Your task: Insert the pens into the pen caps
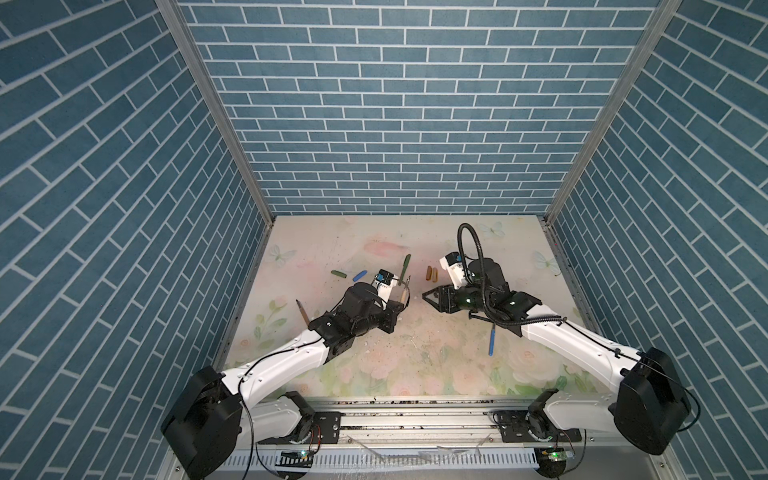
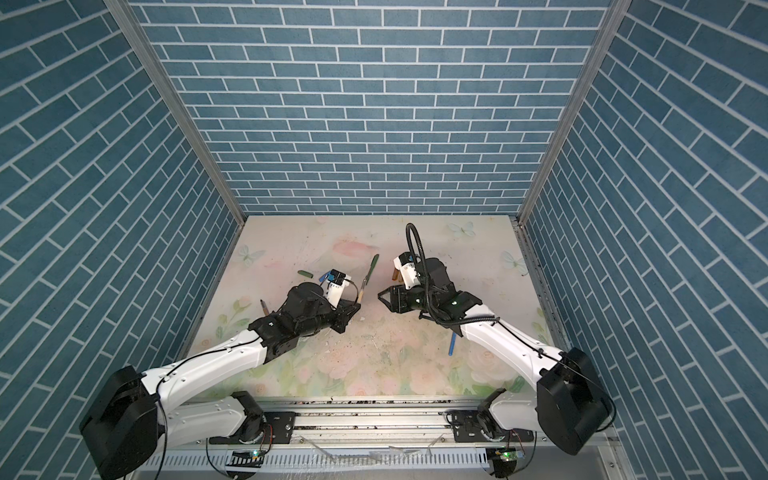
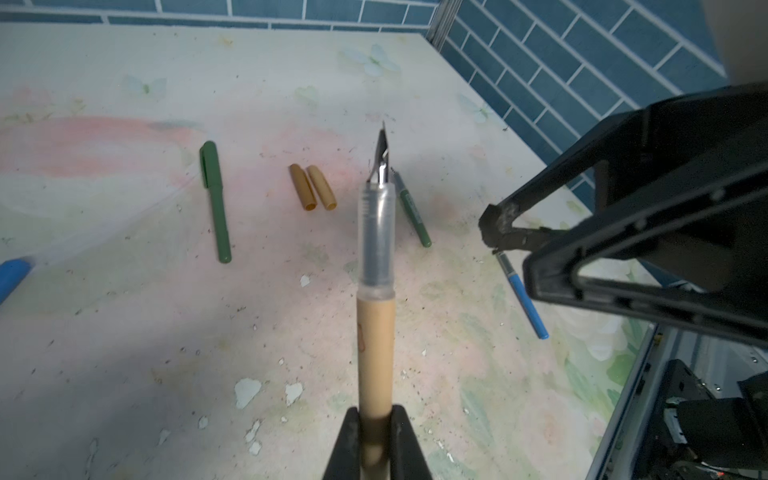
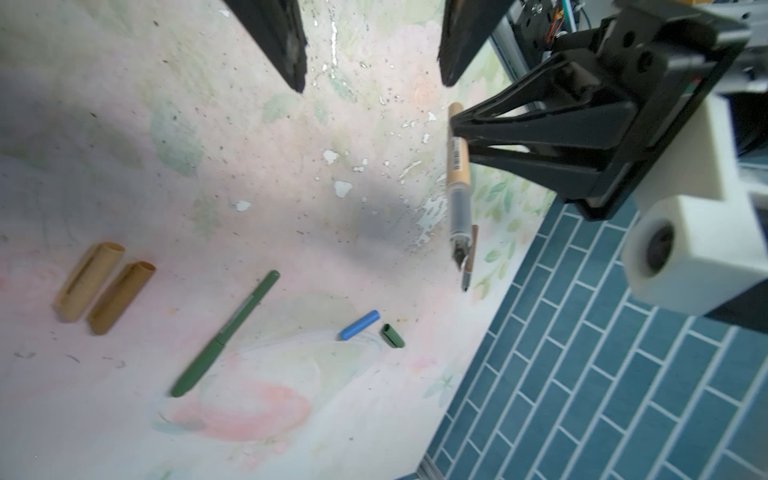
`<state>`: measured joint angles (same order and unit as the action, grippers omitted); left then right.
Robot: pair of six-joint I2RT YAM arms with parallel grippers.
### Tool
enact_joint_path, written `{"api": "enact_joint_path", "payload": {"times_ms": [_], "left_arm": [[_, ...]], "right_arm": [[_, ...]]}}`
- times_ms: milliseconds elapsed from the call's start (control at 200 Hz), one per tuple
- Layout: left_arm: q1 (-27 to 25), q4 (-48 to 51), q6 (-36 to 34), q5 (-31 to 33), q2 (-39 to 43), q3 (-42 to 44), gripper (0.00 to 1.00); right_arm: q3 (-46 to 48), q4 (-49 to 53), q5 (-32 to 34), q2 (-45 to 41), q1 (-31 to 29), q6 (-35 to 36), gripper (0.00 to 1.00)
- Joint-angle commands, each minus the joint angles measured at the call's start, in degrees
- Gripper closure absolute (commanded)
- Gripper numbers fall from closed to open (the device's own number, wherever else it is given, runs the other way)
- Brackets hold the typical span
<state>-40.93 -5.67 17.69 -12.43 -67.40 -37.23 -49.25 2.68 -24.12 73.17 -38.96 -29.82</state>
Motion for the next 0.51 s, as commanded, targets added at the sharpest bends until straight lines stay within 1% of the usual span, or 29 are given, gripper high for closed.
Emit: {"api": "enact_joint_path", "payload": {"times_ms": [0,95,295,500], "left_arm": [[-0.3,-4.8,-1.2,-4.0,-0.5,-0.7,1.0],[-0.3,-6.2,-0.7,-4.6,-1.0,-0.4,1.0],[-0.3,-8.1,0.0,-6.4,-1.3,-0.3,1.0],[-0.3,-8.6,0.1,-8.0,-1.1,-0.3,1.0]], "right_arm": [[0.3,-6.4,-4.8,-1.6,-0.3,-3.3,0.45],[-0.7,-7.7,-7.0,-0.3,-0.8,-4.0,0.45],[-0.3,-13.6,-5.3,2.4,-1.3,-8.5,0.49],[-1.7,-16.6,-6.2,5.9,-1.8,-11.2,0.62]]}}
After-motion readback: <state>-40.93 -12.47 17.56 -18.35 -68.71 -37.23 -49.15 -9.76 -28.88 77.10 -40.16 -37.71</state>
